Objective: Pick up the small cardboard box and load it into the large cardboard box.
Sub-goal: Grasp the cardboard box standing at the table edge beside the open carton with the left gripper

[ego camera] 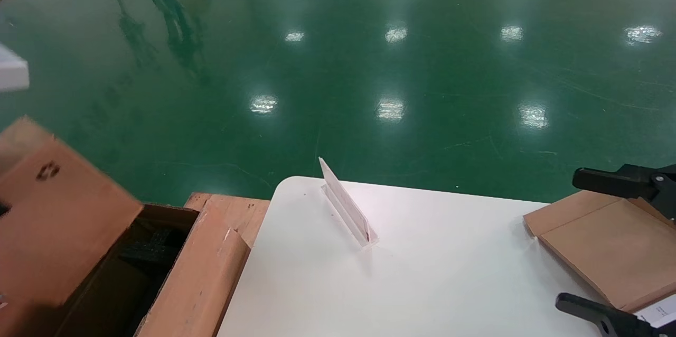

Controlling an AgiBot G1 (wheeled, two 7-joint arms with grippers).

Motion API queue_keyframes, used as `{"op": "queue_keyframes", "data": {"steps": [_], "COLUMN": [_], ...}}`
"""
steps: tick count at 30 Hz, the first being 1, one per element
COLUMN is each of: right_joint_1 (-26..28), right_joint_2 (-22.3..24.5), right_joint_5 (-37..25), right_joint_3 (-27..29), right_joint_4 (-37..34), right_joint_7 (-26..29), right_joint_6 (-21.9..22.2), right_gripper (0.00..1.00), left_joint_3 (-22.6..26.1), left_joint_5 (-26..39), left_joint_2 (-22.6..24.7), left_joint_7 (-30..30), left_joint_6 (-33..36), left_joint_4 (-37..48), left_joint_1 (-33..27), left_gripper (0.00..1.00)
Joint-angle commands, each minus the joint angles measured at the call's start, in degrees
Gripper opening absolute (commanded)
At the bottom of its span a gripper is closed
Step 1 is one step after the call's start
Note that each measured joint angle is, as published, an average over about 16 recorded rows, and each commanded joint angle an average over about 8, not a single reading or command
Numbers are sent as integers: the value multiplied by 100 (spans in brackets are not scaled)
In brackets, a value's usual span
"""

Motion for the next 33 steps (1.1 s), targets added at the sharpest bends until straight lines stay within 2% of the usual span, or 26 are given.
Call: {"op": "queue_keyframes", "data": {"steps": [1,7,15,33], "right_joint_1": [0,0,0,0], "right_joint_2": [0,0,0,0], "right_joint_5": [0,0,0,0], "right_joint_3": [0,0,0,0], "right_joint_4": [0,0,0,0], "right_joint_7": [0,0,0,0], "right_joint_6": [0,0,0,0], "right_gripper": [100,100,100,100], "left_joint_3": [311,710,971,953], "left_joint_5": [-188,-415,-574,-856], "left_joint_2": [-13,-284,-519,-764], "left_joint_7": [21,46,279,928], "left_joint_6": [0,0,-1,-338], "left_joint_4": [27,323,929,2105], "left_joint_1": [-18,174,582,1669], "left_gripper": [0,0,0,0]}}
